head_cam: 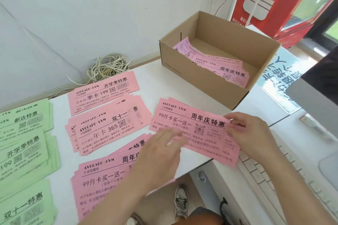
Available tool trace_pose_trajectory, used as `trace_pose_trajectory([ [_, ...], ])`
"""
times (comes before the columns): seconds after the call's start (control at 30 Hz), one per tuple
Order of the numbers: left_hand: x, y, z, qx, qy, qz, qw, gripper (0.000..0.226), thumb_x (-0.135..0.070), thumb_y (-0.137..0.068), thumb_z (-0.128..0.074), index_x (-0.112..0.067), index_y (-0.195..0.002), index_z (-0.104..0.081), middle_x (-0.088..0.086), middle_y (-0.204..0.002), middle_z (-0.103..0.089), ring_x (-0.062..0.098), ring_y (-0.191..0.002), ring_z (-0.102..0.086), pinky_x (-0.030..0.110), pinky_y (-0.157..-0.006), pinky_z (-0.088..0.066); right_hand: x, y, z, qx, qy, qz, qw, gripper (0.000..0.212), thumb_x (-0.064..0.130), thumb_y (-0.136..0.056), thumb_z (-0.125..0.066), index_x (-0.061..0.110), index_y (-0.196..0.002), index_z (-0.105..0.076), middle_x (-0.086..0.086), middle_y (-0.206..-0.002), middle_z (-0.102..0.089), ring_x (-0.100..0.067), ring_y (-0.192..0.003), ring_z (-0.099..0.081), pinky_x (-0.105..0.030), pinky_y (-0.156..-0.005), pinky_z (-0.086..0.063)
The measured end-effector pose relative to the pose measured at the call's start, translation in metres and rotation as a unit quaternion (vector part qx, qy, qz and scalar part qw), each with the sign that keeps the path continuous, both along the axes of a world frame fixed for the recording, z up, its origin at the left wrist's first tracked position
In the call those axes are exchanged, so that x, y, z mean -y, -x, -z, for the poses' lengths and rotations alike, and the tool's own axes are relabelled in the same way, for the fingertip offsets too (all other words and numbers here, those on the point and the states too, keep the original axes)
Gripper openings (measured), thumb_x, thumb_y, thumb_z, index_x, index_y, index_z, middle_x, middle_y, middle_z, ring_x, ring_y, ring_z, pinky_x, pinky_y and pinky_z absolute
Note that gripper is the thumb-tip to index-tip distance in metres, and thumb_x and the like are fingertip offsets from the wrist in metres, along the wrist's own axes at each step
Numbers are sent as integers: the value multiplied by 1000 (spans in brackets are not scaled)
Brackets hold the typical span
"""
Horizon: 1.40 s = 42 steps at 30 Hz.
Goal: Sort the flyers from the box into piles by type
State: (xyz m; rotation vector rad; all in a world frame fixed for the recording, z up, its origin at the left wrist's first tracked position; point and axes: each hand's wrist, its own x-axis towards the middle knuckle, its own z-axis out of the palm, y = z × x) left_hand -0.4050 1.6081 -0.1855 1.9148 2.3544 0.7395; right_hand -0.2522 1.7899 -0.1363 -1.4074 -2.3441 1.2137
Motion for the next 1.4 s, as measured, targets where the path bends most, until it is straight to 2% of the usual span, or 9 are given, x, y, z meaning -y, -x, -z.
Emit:
trace_pose_trajectory([
  [0.13,-28,28,-23,246,85,-203,944,94,-36,-75,-76,-36,-147,-15,-13,-153,-19,7,-140,-14,37,-116,-15,-6,-6,-8,-31,-42,-39,998,29,11,-87,-66,40,-84,-63,18,-82,-62,14,-76,-56,-7,-53,-39],
  [0.3,-56,55,-32,467,39,-222,855,87,-12,-65,-86,-37,-135,-40,5,-119,-64,17,-107,-63,44,-95,-50,-15,-8,-16,-100,-40,-23,994,23,11,-77,-78,30,-73,-67,5,-66,-62,2,-59,-53,-11,-52,-42],
  [0.43,-51,53,-39,425,15,-237,873,28,-5,-72,-79,-28,-86,-70,-4,-81,-74,14,-75,-71,37,-76,-59,-30,-11,-12,-64,-47,-6,997,17,32,-74,-80,29,-66,-65,8,-56,-57,-6,-52,-47,-23,-52,-37],
  [0.7,-15,49,-69,319,-128,-240,908,34,3,-79,-68,-30,-75,-71,-27,-71,-68,-10,-73,-63,3,-66,-44,-47,-14,-11,39,-74,-65,994,19,16,-92,-60,32,-88,-68,15,-84,-66,2,-78,-59,-12,-59,-37],
  [0.8,14,69,-90,326,-211,-284,877,33,2,-78,-70,-32,-78,-70,-29,-68,-67,-9,-69,-63,9,-68,-50,-42,-11,-22,5,-88,-42,995,24,15,-91,-60,34,-77,-64,14,-83,-64,-8,-73,-62,-21,-60,-42],
  [0.93,60,97,-98,519,-286,-260,762,21,-6,-69,-78,-24,-78,-76,-9,-77,-74,7,-69,-69,22,-65,-57,-24,-4,-42,-23,-109,-68,991,27,11,-91,-58,34,-79,-65,17,-84,-63,-4,-71,-59,-17,-59,-38],
  [1.07,87,93,-93,562,-194,-208,777,67,-48,-20,-94,-22,-79,-78,2,-84,-75,15,-75,-71,25,-63,-57,7,9,-71,-92,-124,-110,982,27,8,-90,-60,33,-82,-68,14,-84,-66,-2,-74,-58,-12,-59,-41],
  [1.27,109,72,-87,586,-149,-209,768,57,-47,-46,-89,-13,-89,-75,12,-93,-74,26,-83,-71,36,-70,-59,70,37,-92,-210,10,-201,957,26,-3,-88,-60,18,-83,-73,1,-81,-73,-23,-78,-69,-38,-69,-55],
  [1.4,141,67,-80,671,-155,-218,692,58,-25,-63,-83,-5,-113,-63,15,-107,-70,32,-96,-68,42,-74,-58,93,58,-65,-174,107,-198,959,21,-4,-84,-64,13,-84,-74,-9,-84,-74,-25,-80,-69,-42,-74,-54],
])
